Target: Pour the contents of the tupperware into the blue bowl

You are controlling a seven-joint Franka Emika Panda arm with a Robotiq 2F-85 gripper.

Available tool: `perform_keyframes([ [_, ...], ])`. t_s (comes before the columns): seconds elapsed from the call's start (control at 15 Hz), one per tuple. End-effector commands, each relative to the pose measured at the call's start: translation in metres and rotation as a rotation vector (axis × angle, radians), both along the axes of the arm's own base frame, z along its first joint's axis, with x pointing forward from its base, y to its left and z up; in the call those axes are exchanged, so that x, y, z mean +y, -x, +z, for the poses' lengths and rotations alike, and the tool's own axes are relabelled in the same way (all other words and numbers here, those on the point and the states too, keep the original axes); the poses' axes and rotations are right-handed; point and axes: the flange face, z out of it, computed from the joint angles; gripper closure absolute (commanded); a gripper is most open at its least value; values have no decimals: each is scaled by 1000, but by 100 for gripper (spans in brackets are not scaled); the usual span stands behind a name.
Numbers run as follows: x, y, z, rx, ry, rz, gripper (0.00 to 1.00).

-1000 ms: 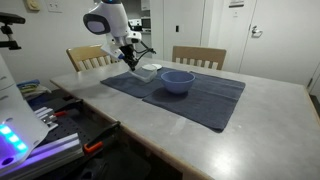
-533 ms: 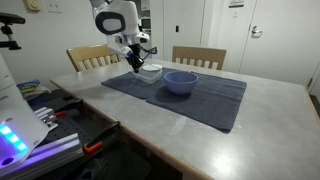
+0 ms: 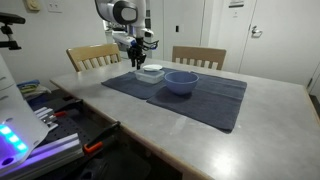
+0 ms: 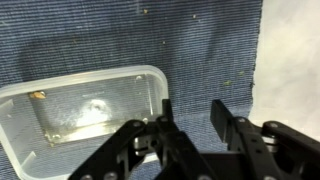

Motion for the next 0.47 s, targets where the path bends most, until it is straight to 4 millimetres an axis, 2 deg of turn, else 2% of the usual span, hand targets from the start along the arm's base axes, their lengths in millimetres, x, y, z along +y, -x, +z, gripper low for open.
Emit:
perform_keyframes([
  [0.0, 19, -5, 10, -14, -22, -20, 25],
  [0.2, 30, -4, 26, -45, -23, -49, 4],
  [0.4, 32, -5, 40, -71, -14, -65, 0],
])
